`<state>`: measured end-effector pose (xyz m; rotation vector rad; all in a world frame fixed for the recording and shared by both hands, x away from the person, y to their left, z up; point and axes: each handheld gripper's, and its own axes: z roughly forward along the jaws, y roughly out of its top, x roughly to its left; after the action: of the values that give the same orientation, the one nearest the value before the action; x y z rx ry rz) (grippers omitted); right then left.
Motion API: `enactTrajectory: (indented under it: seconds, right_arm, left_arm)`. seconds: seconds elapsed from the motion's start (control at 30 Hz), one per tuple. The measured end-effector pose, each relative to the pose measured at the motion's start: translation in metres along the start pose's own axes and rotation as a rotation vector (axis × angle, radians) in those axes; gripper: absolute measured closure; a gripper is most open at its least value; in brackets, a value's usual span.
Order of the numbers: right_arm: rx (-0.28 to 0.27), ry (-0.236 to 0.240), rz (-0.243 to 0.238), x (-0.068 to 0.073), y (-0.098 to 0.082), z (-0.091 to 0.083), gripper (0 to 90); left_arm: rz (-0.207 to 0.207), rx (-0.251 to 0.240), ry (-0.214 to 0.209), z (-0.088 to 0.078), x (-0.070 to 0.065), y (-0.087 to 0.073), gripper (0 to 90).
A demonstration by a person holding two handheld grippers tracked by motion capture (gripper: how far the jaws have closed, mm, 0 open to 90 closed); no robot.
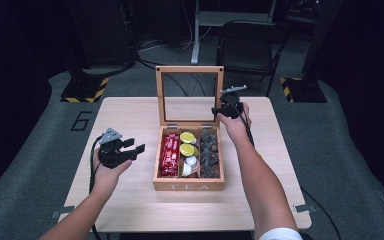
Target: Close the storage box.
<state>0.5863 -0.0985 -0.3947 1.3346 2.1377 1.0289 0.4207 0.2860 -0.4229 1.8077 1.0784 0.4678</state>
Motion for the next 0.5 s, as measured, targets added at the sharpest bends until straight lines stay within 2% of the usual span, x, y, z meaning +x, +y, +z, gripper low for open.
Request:
enactTrajectory:
  seconds: [0.23, 0.5]
  right_arm:
    - [0.000, -0.015, 0.005, -0.0006, 0.0005, 0.0004, 59.7]
    - [0.008, -0.004, 0.000, -0.0044, 0.0019, 0.0001, 63.4]
  left_arm:
    - [-0.001, 0.006, 0.001, -0.0002, 0.0005, -0.0016, 44.6]
    - [0.006, 0.014, 0.000, -0.0002, 0.0002, -0.0026, 44.6]
